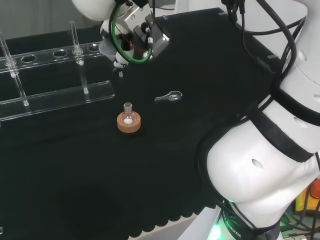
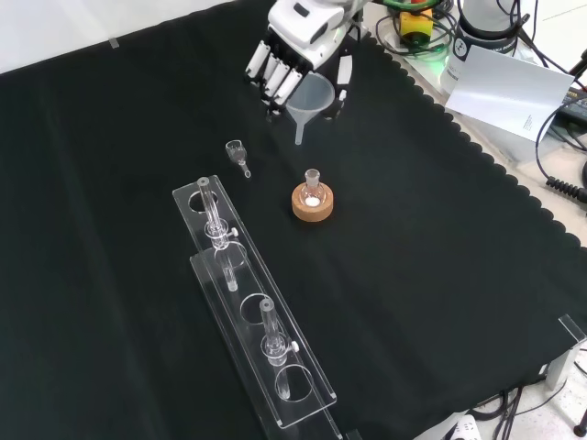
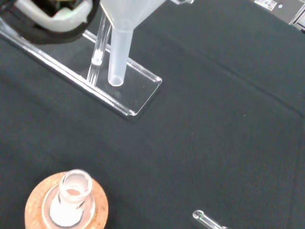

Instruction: Put the funnel back on the funnel stand.

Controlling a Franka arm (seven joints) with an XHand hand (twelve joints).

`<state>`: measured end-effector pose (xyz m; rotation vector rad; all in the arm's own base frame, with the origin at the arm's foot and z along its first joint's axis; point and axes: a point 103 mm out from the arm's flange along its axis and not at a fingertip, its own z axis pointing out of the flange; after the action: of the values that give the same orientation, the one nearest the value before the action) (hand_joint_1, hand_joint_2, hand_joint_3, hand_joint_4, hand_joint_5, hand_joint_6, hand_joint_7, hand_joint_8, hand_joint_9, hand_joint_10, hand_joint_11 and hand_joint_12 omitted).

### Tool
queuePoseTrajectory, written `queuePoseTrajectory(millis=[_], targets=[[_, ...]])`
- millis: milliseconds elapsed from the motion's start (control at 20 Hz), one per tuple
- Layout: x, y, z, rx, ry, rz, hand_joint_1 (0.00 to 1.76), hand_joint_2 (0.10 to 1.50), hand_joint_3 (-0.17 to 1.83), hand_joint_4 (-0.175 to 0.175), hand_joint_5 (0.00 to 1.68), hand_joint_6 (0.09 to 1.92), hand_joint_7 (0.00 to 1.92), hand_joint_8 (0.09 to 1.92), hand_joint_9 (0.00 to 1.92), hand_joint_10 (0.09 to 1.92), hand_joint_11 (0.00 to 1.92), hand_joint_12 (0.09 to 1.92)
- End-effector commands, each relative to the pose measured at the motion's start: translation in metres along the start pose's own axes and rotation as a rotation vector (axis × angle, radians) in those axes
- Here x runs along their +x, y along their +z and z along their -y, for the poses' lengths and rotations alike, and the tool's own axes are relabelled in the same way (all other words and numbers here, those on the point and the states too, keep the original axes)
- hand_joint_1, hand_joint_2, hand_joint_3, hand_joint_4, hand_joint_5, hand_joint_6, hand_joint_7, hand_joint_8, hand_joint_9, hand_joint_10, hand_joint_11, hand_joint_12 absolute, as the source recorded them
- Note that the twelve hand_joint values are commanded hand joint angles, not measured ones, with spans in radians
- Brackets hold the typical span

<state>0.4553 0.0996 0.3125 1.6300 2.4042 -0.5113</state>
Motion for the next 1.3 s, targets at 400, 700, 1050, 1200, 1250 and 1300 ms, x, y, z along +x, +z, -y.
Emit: queuePoseTrajectory(millis=[400,700,1050,1200,1250,1300], targets=[[-0.042,-0.007,-0.042,-0.028,0.033,-0.061,0.83,0.67,0.52,-0.045,0.6,0.75,0.81,0.75,1.18,0.48,0.76,1.12],[-0.066,-0.016,-0.074,-0.055,0.044,-0.099,0.83,0.67,0.52,-0.046,0.6,0.76,0.82,0.75,1.18,0.49,0.77,1.12],[-0.071,-0.021,-0.108,-0.066,0.022,-0.105,0.82,0.67,0.52,-0.048,0.6,0.76,0.82,0.76,1.17,0.49,0.77,1.12],[-0.068,-0.022,-0.12,-0.071,0.007,-0.108,0.82,0.67,0.52,-0.049,0.6,0.76,0.82,0.76,1.17,0.49,0.77,1.12],[-0.066,-0.022,-0.125,-0.073,0.002,-0.105,0.82,0.67,0.52,-0.049,0.6,0.77,0.83,0.76,1.17,0.49,0.77,1.12],[-0.065,-0.023,-0.129,-0.076,-0.003,-0.105,0.82,0.67,0.52,-0.049,0.6,0.77,0.83,0.76,1.17,0.49,0.77,1.12]])
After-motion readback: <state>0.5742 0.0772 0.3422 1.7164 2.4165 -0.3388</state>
